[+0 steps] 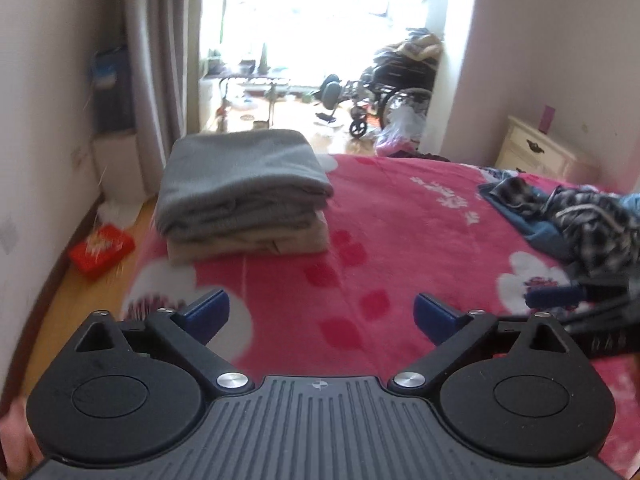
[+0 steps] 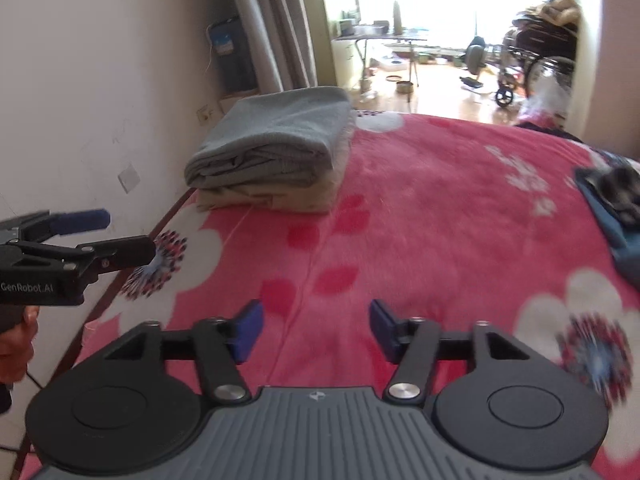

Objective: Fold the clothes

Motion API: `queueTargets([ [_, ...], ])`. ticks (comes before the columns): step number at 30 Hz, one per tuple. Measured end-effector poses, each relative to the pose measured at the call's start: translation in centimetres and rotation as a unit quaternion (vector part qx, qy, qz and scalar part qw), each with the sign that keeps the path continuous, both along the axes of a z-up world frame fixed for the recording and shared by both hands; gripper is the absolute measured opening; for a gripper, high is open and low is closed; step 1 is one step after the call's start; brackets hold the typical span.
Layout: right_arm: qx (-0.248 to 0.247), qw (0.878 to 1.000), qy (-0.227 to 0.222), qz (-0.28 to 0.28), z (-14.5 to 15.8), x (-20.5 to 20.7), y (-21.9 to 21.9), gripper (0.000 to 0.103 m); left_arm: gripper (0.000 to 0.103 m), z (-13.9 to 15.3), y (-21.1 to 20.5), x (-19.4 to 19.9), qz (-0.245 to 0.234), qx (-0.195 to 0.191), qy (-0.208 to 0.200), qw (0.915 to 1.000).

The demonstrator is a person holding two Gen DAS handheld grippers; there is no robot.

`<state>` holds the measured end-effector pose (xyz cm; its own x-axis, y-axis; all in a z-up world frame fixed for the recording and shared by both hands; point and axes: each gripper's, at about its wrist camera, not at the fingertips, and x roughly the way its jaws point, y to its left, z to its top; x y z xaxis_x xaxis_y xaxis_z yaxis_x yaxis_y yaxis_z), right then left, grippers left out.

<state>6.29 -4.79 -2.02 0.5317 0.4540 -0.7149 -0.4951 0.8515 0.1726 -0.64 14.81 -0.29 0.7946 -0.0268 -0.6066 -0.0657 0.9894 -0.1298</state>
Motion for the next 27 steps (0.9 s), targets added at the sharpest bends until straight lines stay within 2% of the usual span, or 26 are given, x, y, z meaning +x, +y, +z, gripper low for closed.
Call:
queueTargets([
  [4, -0.002, 0.999, 0.000, -0.033, 1.4, -3.4, -1.6, 0.087, 0.103, 1.4, -0.8, -2.1, 0.047, -0.039, 0.014, 0.9980],
  [6, -0.002, 0.999, -0.007, -0.048, 2.2, -4.7, -1.8, 0.099, 0.103, 1.9, -0.8, -3.1, 0.079, -0.050, 0.019, 0.9955],
  [9, 0.001, 0.998, -0.025, -0.059, 3.0, -6.2, -1.8, 0.102, 0.103, 2.2, -0.9, -4.3, 0.107, -0.054, 0.024, 0.9925],
  [11, -0.003, 0.998, -0.032, -0.058, 3.4, -7.0, -1.5, 0.103, 0.103, 2.3, -1.0, -5.0, 0.119, -0.048, 0.027, 0.9914],
  [15, -0.015, 0.997, -0.044, -0.056, 4.0, -8.3, -0.8, 0.103, 0.103, 2.1, -1.7, -5.4, 0.129, -0.006, 0.045, 0.9906],
  [17, -0.023, 0.997, -0.045, -0.060, 4.0, -8.7, -0.4, 0.103, 0.103, 1.9, -1.9, -5.6, 0.130, -0.001, 0.047, 0.9905],
  [21, -0.040, 0.995, -0.042, -0.079, 3.6, -9.1, 0.2, 0.103, 0.103, 1.3, -1.5, -5.5, 0.146, -0.019, 0.059, 0.9873],
  [25, -0.048, 0.994, -0.030, -0.096, 3.1, -8.6, 0.7, 0.103, 0.103, 1.0, -1.3, -5.3, 0.158, -0.019, 0.075, 0.9843],
  [27, -0.051, 0.993, -0.029, -0.100, 2.9, -8.5, 0.9, 0.103, 0.103, 0.9, -1.3, -5.4, 0.160, -0.014, 0.070, 0.9845],
])
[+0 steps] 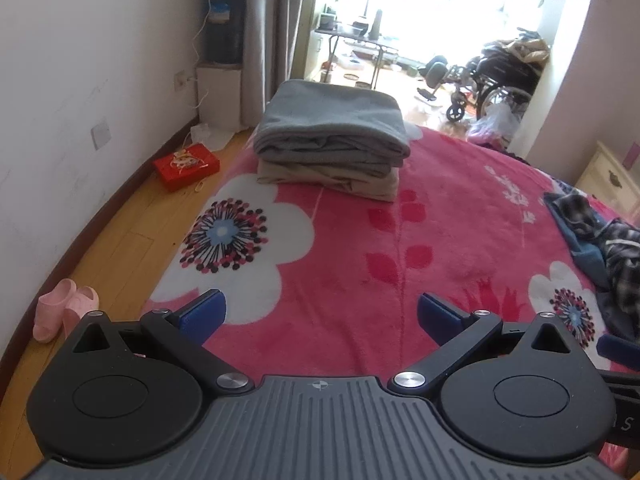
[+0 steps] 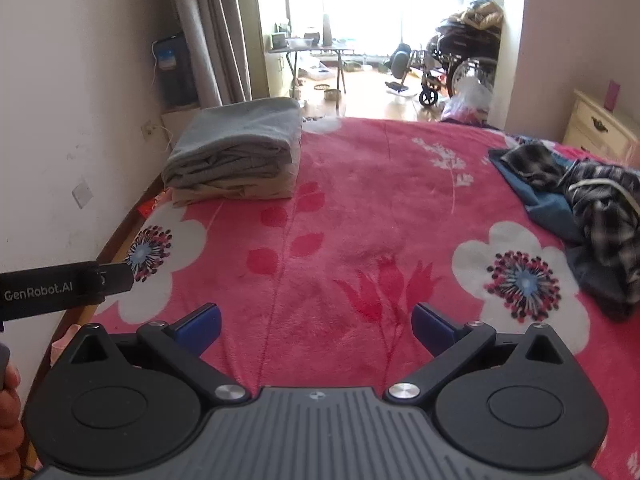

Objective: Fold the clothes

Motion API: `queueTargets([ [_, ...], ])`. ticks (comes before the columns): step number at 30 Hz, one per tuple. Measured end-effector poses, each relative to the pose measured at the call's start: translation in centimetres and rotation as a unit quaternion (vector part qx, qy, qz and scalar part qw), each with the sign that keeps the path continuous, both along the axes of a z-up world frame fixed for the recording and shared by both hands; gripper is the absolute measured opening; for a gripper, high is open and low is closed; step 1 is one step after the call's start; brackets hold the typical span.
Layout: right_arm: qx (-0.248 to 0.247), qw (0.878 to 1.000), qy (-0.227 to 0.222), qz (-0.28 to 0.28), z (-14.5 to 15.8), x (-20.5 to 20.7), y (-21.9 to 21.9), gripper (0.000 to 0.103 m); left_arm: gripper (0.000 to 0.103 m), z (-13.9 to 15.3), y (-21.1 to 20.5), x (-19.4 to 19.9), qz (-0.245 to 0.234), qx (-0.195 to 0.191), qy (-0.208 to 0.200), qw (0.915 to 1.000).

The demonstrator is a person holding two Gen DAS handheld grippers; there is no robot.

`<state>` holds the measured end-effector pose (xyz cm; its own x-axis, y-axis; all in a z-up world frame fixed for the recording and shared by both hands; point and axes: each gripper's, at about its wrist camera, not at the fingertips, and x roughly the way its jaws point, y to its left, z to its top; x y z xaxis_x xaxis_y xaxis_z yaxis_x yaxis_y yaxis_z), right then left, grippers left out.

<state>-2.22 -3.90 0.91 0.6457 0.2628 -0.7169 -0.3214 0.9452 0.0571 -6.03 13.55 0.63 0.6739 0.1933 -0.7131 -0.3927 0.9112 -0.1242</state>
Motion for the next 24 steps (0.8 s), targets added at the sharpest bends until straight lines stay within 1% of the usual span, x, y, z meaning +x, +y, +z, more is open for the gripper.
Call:
queueTargets([
  [7, -0.008, 1.000, 0.002, -0.001, -0.3, 0.0, 0.5, 0.103, 0.103, 0.1, -0.6, -0.2, 0.000, 0.036, -0.007, 0.9993],
  [9, -0.009, 1.000, 0.003, 0.002, -0.4, -0.1, 0.8, 0.103, 0.103, 0.1, -0.6, -0.5, -0.007, 0.038, -0.012, 0.9992],
  [12, -0.011, 1.000, 0.002, 0.013, -0.4, -0.3, 1.3, 0.103, 0.103, 0.1, -0.5, -0.7, 0.000, 0.043, -0.018, 0.9989],
  [17, -0.017, 0.999, -0.001, 0.028, -0.5, -0.7, 2.5, 0.103, 0.103, 0.1, -0.7, -1.1, 0.015, 0.071, -0.012, 0.9973],
  [24, -0.023, 0.999, -0.006, 0.041, -0.3, -1.0, 3.6, 0.103, 0.103, 0.1, -1.0, -1.3, 0.012, 0.098, -0.014, 0.9950],
])
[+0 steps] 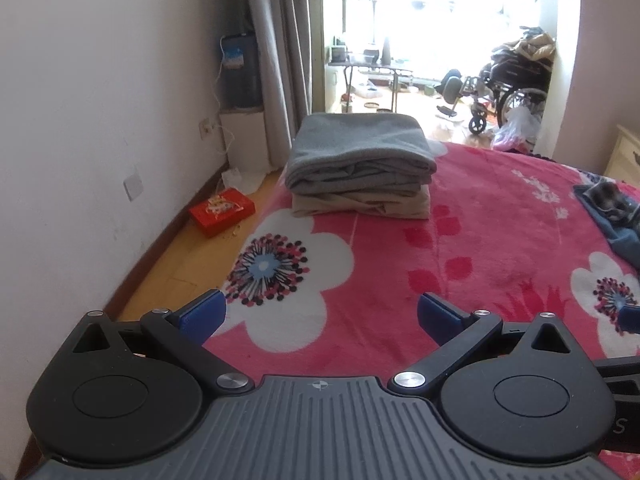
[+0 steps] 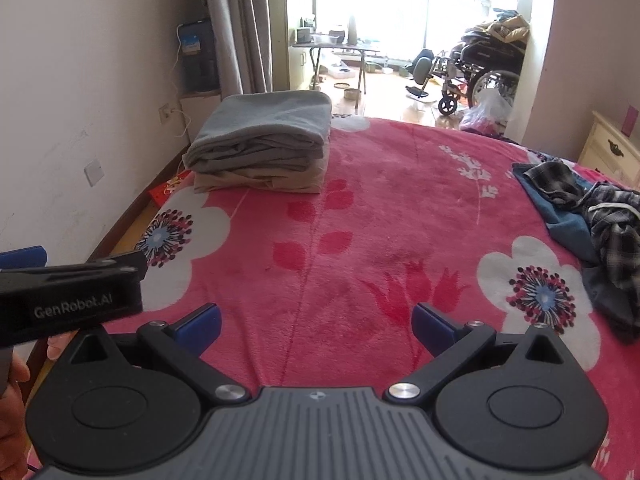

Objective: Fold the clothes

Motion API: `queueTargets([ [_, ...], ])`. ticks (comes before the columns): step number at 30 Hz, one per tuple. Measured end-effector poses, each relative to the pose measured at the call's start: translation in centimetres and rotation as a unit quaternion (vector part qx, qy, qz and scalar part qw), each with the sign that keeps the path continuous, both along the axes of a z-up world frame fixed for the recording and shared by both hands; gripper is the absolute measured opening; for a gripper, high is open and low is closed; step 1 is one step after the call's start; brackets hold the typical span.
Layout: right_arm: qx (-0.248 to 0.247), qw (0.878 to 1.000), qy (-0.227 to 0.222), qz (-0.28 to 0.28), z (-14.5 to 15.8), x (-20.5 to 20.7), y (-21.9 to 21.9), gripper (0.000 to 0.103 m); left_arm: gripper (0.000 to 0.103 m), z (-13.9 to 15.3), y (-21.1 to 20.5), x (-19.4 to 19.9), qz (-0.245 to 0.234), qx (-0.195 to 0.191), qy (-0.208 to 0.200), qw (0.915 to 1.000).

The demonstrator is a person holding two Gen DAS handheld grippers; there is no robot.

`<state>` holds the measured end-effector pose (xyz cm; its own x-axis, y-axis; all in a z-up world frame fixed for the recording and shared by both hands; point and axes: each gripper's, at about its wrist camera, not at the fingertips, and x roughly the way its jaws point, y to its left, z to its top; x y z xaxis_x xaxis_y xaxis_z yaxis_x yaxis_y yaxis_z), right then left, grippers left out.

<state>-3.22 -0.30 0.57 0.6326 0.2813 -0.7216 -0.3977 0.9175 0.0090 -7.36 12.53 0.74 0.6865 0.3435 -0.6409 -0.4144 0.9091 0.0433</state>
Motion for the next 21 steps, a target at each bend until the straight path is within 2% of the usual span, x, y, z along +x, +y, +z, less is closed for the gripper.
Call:
queueTargets([
  [21, 0.000, 1.000, -0.007, -0.011, 0.5, -0.1, 0.1, 0.103, 0.103, -0.4, 1.5, -0.7, 0.037, 0.014, 0.013, 0.9992],
])
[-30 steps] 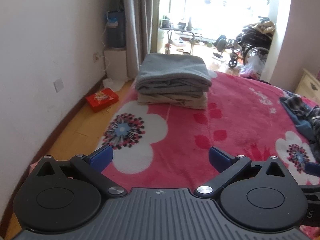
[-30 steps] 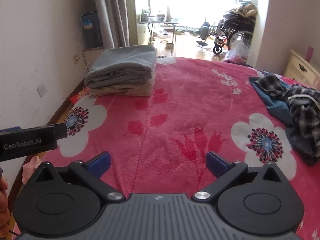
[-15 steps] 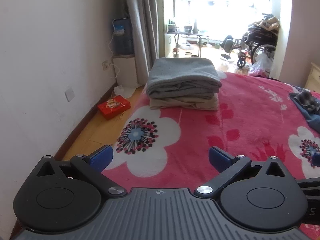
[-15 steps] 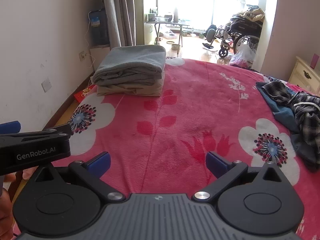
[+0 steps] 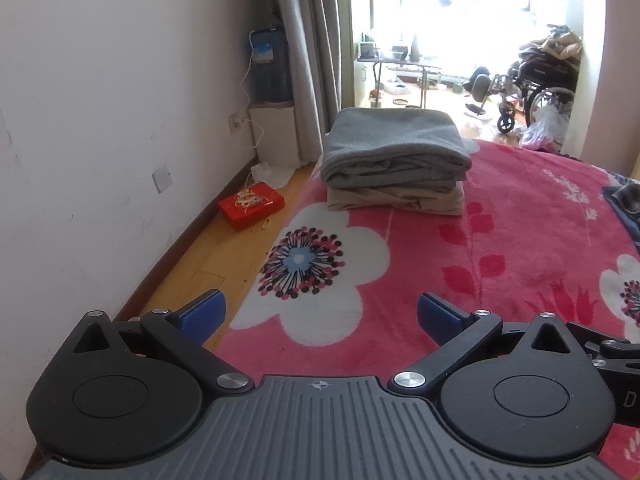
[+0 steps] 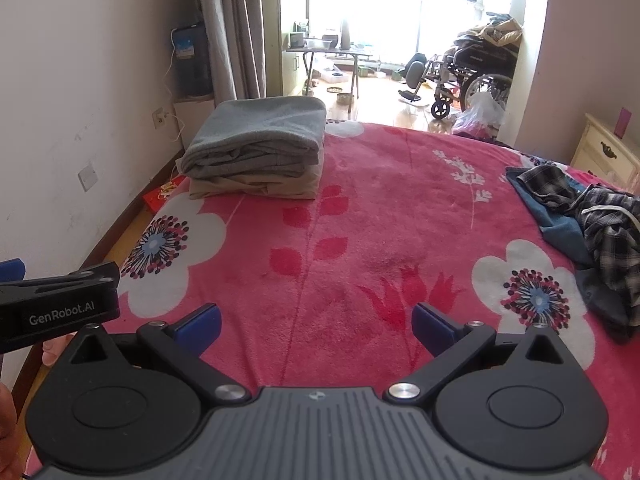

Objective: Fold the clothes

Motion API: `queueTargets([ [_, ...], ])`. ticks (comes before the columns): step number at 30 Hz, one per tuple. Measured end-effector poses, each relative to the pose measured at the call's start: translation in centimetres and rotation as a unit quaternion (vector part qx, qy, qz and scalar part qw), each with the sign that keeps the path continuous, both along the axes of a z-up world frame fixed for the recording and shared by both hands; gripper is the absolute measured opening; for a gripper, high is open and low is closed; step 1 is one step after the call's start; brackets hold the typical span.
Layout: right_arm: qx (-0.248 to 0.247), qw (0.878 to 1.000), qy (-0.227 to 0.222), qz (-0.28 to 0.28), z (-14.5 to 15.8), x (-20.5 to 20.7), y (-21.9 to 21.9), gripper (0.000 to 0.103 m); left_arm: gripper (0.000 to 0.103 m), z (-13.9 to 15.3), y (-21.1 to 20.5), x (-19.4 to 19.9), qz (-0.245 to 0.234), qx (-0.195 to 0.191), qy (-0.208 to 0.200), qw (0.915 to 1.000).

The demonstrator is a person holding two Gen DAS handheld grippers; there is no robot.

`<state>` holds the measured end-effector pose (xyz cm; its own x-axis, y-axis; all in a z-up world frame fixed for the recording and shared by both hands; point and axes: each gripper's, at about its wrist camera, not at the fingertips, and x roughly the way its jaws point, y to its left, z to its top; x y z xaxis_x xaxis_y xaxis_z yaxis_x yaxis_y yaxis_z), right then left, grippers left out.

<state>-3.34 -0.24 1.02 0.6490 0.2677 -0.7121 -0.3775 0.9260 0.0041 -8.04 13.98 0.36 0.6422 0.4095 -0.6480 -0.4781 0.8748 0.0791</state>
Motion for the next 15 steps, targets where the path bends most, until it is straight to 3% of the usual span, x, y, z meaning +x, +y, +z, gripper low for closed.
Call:
queueTargets([
  [15, -0.003, 1.000, 0.000, 0.003, -0.08, -0.02, 0.10, 0.103, 0.103, -0.14, -0.03, 0.04, 0.003, -0.007, 0.006, 1.0000],
])
